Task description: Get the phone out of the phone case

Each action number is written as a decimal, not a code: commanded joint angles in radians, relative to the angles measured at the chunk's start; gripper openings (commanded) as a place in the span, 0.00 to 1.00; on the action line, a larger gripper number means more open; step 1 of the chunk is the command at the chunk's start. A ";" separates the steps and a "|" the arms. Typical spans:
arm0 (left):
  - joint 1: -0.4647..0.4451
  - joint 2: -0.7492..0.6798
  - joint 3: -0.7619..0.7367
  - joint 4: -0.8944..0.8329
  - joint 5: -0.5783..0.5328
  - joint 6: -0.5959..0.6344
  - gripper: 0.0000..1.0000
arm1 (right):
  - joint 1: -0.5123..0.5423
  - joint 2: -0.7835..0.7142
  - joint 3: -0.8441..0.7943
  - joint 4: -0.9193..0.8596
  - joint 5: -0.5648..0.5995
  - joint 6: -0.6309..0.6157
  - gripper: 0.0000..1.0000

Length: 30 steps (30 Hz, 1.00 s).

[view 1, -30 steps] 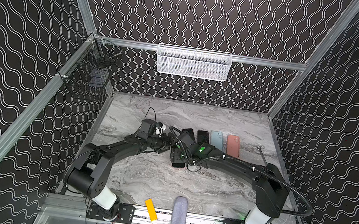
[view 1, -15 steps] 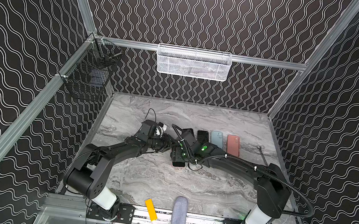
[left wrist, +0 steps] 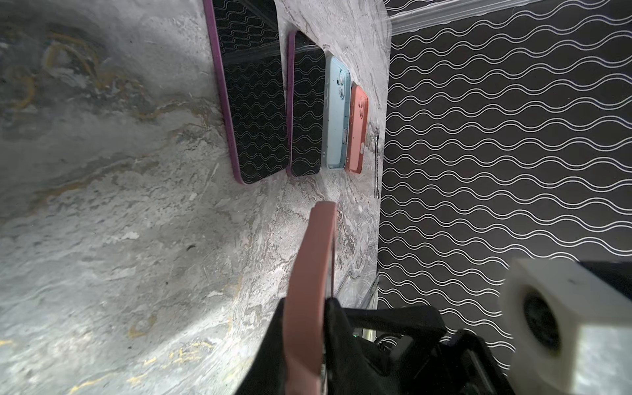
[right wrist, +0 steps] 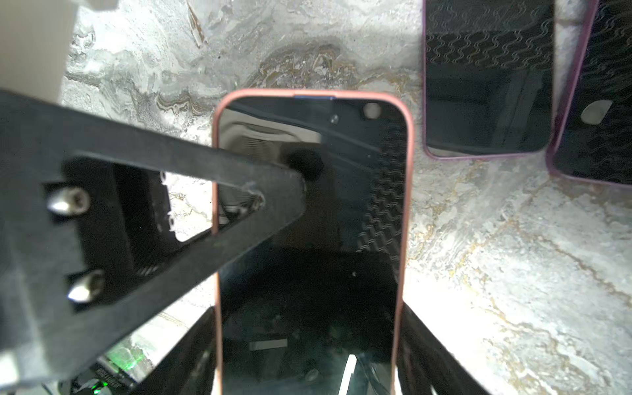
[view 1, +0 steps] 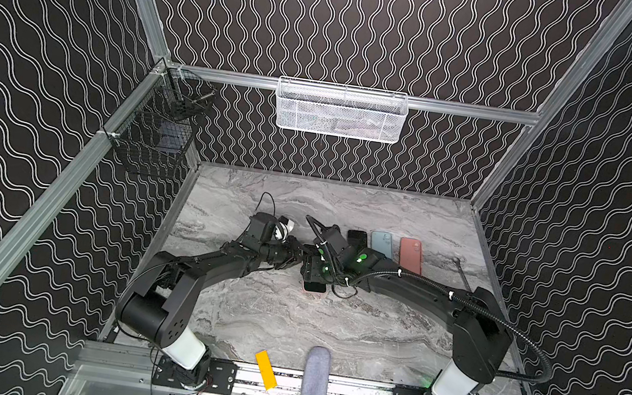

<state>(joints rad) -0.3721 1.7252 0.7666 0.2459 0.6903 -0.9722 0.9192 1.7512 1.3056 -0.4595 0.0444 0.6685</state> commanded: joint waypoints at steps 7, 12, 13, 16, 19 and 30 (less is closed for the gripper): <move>-0.003 0.019 0.017 0.152 0.065 -0.050 0.00 | -0.002 -0.008 0.000 0.062 -0.015 -0.040 0.63; -0.003 0.034 0.017 0.237 0.094 -0.093 0.00 | -0.009 -0.031 -0.020 0.080 -0.026 -0.052 0.68; -0.004 0.039 0.020 0.250 0.098 -0.099 0.00 | -0.012 -0.039 -0.026 0.085 -0.031 -0.059 0.70; -0.002 0.052 0.027 0.283 0.114 -0.121 0.00 | -0.022 -0.074 -0.046 0.105 -0.064 -0.083 0.79; 0.005 0.052 0.034 0.302 0.119 -0.123 0.00 | -0.032 -0.125 -0.075 0.125 -0.061 -0.122 0.86; 0.116 -0.031 0.011 0.307 0.125 -0.128 0.00 | -0.139 -0.331 -0.201 0.212 -0.092 -0.147 0.98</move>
<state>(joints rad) -0.2691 1.7180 0.7803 0.4850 0.7986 -1.0855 0.8009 1.4551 1.1278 -0.3157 -0.0059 0.5323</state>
